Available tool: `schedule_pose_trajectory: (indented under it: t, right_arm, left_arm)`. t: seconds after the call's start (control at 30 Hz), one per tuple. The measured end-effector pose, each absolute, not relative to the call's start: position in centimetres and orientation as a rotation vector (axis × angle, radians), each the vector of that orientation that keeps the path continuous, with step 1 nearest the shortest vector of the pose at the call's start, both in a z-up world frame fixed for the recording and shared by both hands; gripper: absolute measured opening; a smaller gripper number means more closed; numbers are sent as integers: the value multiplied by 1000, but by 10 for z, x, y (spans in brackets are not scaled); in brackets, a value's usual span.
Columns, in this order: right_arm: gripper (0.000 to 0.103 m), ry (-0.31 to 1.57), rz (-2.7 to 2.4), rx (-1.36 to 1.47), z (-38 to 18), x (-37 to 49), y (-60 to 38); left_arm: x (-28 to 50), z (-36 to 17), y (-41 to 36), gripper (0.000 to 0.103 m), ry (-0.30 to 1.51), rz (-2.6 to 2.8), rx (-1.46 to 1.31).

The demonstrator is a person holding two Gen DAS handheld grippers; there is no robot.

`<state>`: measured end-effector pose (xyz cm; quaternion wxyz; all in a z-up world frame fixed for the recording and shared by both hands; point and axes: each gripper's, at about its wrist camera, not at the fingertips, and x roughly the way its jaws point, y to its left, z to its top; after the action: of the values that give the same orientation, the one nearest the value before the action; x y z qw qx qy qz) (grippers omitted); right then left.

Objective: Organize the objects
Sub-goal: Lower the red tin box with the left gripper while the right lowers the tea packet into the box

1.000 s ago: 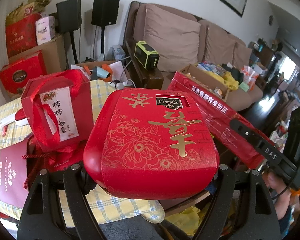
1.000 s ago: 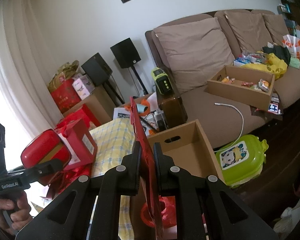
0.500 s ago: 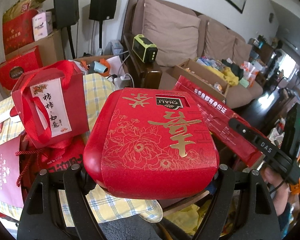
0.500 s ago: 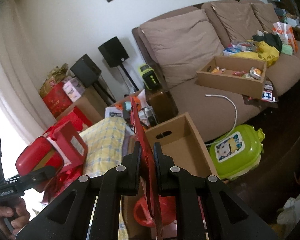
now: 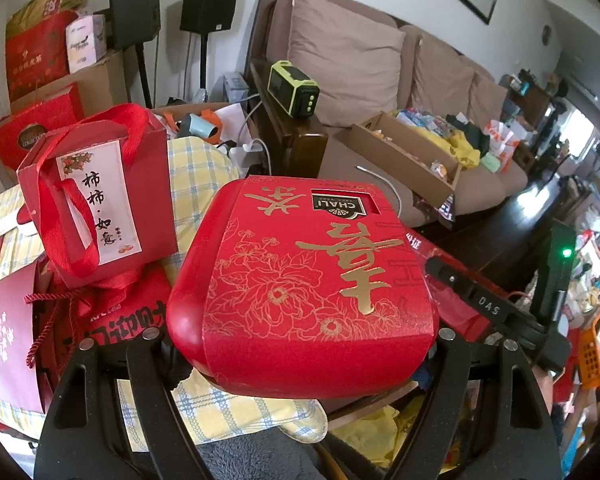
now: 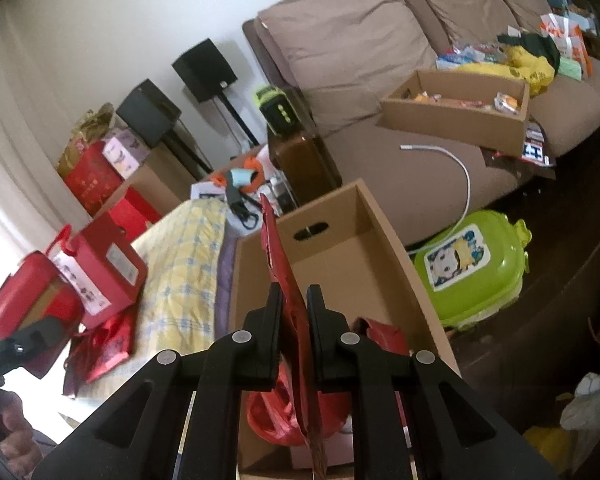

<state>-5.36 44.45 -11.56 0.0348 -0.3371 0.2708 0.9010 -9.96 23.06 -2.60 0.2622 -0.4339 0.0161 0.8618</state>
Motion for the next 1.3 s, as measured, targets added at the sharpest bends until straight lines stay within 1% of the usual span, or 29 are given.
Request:
schedule_pose_trajectory:
  t: [0.43,0.93,1.3]
  right_arm:
    - [11,852,2720,-1105,-136,-63,447]
    - [12,829,2703,-1154,-144,-70,447]
    - [12,806,2692,-1145,-145,-69,450]
  left_arm:
    - [-102,-31,230,79,40,2323,-1190]
    - [-103,-41,233,79,29,2305,-1213]
    - [-99,-36,257,79,64,2281,-1190]
